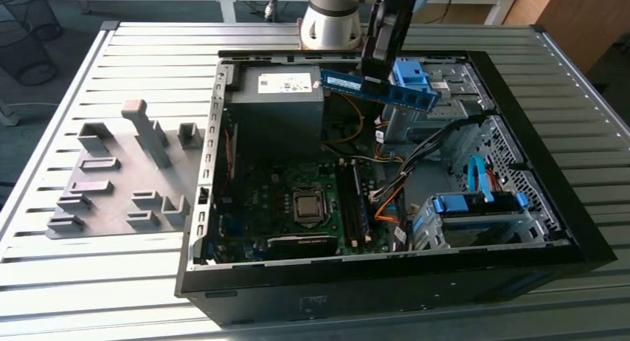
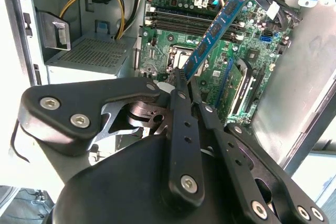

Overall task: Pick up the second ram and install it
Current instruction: 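Insert the second ram into the second slot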

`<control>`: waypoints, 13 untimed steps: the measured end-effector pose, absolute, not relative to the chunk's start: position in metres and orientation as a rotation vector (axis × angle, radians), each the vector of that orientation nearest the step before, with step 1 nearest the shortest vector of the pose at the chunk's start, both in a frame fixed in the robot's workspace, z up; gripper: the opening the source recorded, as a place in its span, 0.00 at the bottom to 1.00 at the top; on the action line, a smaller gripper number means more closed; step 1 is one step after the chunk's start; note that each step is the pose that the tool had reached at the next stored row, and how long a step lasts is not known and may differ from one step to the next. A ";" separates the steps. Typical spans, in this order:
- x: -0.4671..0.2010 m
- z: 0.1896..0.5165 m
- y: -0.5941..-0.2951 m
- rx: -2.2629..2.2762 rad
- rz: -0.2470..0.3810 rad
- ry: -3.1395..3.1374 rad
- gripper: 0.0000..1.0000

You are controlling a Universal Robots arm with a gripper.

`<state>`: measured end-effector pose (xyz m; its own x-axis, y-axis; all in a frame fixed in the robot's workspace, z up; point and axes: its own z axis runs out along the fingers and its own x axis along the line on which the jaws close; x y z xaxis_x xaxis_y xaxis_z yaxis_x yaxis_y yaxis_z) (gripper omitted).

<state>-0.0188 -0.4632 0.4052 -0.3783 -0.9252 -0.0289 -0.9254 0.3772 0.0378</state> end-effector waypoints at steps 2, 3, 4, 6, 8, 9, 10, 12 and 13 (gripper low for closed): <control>-0.019 0.405 -0.463 -1.746 0.075 2.607 0.14; -0.019 0.405 -0.463 -1.744 0.075 2.608 0.14; -0.019 0.405 -0.463 -1.742 0.075 2.609 0.14; -0.019 0.405 -0.463 -1.739 0.075 2.612 0.14; -0.019 0.405 -0.463 -1.735 0.075 2.614 0.14; -0.019 0.405 -0.463 -1.734 0.075 2.615 0.14; -0.019 0.405 -0.463 -1.732 0.075 2.616 0.14; -0.019 0.405 -0.463 -1.728 0.075 2.619 0.14; -0.019 0.405 -0.463 -1.726 0.075 2.620 0.14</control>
<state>-0.0188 -0.4632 0.4052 -0.3951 -0.9182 -0.0289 -0.9184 0.3939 0.0379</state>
